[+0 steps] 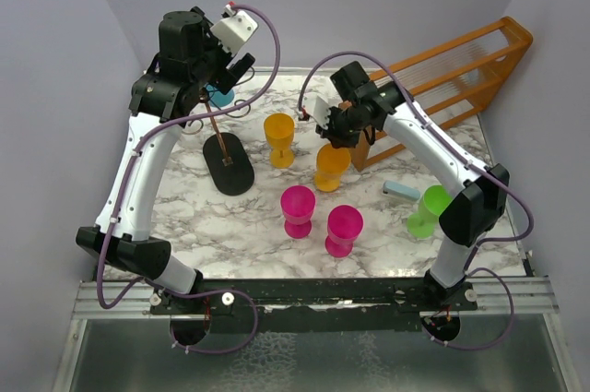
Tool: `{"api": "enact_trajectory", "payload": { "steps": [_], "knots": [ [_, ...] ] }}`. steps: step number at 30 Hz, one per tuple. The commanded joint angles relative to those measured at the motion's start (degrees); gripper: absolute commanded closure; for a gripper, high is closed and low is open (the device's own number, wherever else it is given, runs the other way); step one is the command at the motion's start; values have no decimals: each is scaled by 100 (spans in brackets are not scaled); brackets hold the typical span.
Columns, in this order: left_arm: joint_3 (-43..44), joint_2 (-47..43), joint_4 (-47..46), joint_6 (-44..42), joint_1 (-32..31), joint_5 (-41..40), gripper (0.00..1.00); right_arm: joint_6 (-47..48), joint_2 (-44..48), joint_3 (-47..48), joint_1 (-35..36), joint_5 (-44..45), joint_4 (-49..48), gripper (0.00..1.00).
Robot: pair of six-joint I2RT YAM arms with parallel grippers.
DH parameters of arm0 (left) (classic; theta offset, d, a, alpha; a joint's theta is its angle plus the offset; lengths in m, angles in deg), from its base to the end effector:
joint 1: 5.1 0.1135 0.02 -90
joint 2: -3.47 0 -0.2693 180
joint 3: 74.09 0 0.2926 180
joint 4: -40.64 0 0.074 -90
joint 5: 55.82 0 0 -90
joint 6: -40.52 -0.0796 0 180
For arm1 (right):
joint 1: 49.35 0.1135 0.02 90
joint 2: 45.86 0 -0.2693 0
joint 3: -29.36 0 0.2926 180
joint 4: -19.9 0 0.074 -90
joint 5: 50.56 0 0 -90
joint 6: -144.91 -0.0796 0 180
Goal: Place the wine glass upside down on the wine glass rack
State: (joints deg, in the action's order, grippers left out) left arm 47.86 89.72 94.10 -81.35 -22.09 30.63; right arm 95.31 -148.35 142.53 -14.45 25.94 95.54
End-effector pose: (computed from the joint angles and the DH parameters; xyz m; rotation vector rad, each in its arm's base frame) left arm 0.3707 -0.1081 0.5062 0.7414 1.7352 0.2362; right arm 0.3419 0.2612 0.2935 -1.6931 2.0793 0.2883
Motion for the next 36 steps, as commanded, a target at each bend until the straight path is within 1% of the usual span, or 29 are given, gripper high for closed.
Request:
{"api": "enact_trajectory", "payload": {
  "steps": [1,6,10,15,19,23,27,32,36],
  "knots": [
    [-40,-164,-154,-156,8,-389,1,176,236,613,35,-9,207,99],
    [-99,-239,-195,-151,6,-440,1,240,359,1151,35,-29,353,99],
    [-60,-288,-327,60,10,-390,1,270,600,1280,25,179,162,99],
    [-280,-457,-547,483,6,224,1,257,1172,1023,-6,192,-588,99],
    [-371,-529,-766,984,7,702,1,68,1420,1097,-27,196,-1115,99],
    [-293,-445,-998,1705,11,1170,2,-314,1639,1041,-27,450,-2033,99],
    [-192,-304,-1250,2793,12,1681,5,-720,1856,827,-27,838,-3053,99],
    [-195,-95,-1618,3882,7,2422,9,-1367,1765,1203,-27,834,-3173,99],
    [-217,123,-1854,4635,38,2800,12,-1809,1793,1338,-27,807,-3164,99]
  ]
}}
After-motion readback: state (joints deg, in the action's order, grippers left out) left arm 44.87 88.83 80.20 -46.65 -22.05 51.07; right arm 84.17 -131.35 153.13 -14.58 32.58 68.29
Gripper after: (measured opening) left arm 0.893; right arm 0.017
